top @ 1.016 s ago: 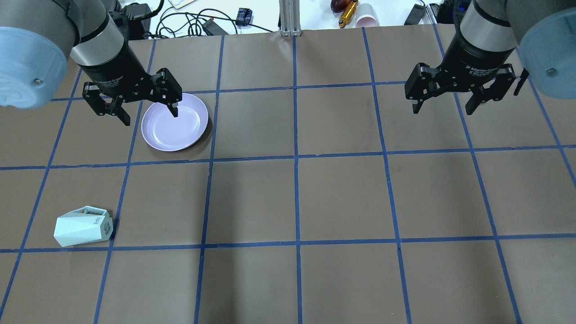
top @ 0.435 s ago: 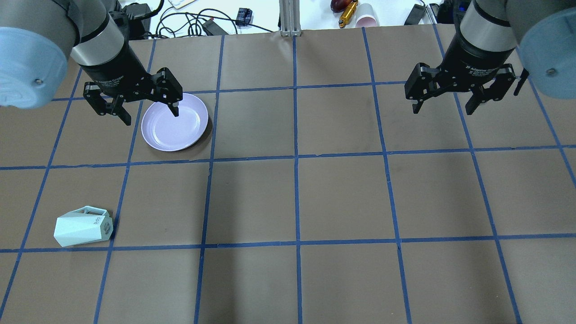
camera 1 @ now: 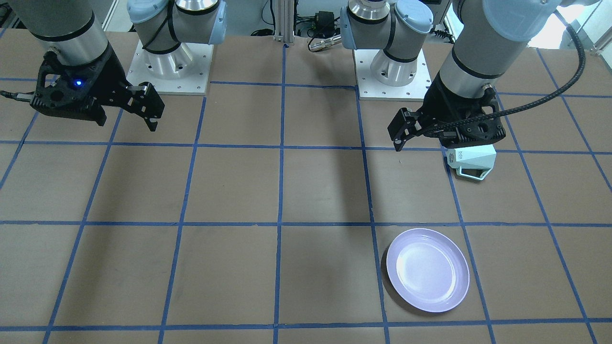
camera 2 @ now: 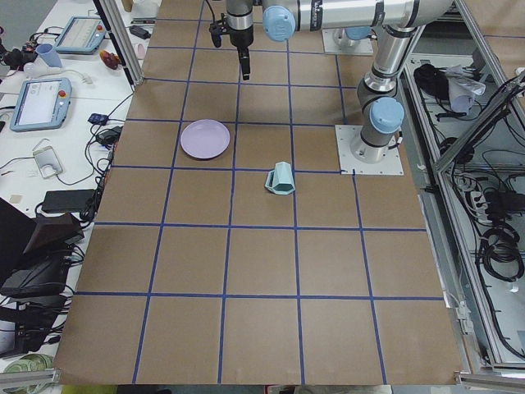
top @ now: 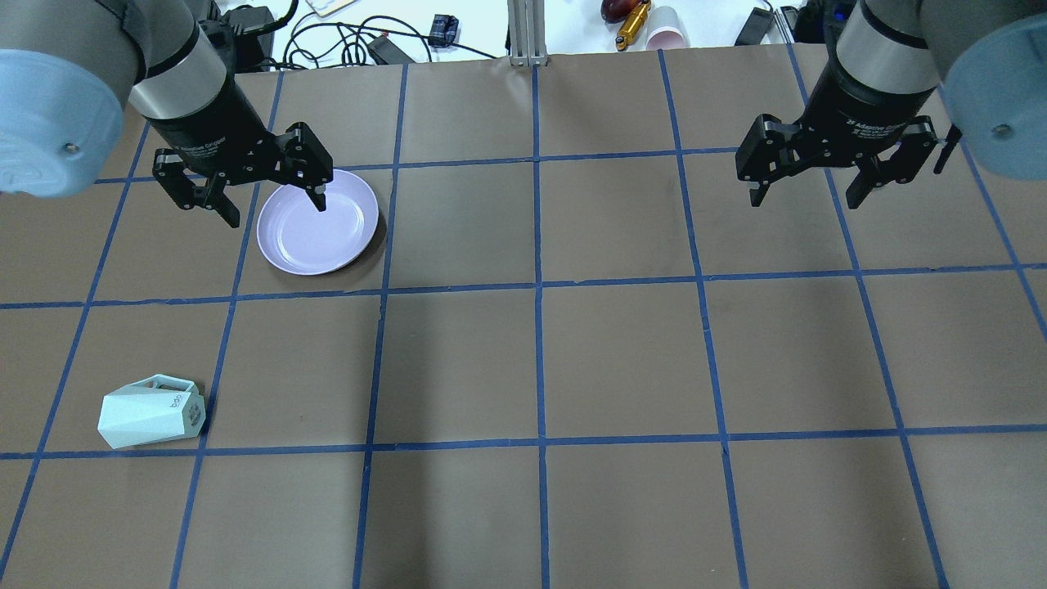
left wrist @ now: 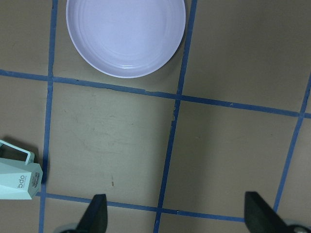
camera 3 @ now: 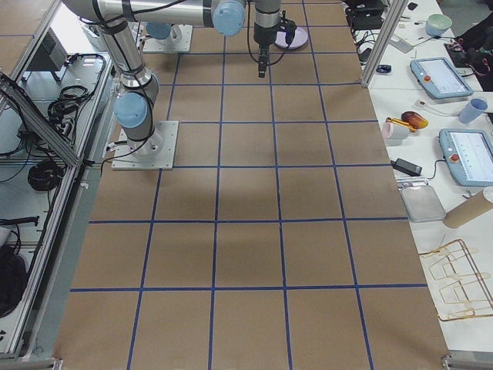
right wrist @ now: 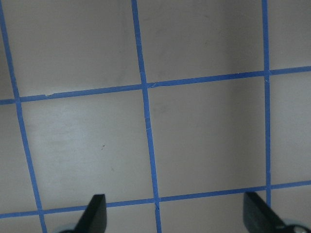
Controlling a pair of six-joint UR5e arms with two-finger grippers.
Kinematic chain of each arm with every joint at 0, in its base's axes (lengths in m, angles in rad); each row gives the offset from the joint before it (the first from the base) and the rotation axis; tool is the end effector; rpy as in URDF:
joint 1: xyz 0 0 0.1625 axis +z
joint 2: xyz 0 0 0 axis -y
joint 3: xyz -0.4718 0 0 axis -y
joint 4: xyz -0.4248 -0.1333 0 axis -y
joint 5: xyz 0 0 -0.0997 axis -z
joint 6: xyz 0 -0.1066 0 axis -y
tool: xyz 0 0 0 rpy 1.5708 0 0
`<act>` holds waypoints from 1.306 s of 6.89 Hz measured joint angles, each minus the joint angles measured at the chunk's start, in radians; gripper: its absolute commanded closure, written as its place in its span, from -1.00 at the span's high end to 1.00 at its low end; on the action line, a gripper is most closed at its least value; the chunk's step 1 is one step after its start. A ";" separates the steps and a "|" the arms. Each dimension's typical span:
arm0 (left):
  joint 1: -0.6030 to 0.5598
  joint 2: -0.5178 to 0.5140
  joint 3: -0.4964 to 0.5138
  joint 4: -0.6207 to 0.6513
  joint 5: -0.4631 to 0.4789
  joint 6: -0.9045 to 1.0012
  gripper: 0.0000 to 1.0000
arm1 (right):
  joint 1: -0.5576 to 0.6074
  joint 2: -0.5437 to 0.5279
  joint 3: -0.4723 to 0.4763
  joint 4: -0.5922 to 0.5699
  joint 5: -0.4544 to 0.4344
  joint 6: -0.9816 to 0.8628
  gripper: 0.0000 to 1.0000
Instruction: Flip cup and place on plate
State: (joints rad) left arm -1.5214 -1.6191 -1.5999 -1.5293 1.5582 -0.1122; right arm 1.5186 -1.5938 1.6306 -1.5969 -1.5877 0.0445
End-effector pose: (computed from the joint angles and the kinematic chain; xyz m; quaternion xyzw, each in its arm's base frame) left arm -0.1077 -0.5481 0.4908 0.0808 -0.9965 -0.0181 0.0057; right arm 0.1046 -0.5184 0.5109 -0.0483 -0.9988 -0.0054 0.0084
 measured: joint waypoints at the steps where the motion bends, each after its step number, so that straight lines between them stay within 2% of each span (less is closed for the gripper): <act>1: 0.000 0.000 0.000 0.000 0.000 0.000 1.00 | 0.000 0.000 0.000 0.000 0.000 0.000 1.00; 9: 0.000 -0.009 0.000 0.023 0.000 -0.011 1.00 | 0.000 0.000 0.000 0.000 0.000 0.000 1.00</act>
State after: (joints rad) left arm -1.5217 -1.6283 -1.5999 -1.5063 1.5579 -0.1236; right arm 1.5186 -1.5938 1.6306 -1.5969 -1.5877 0.0445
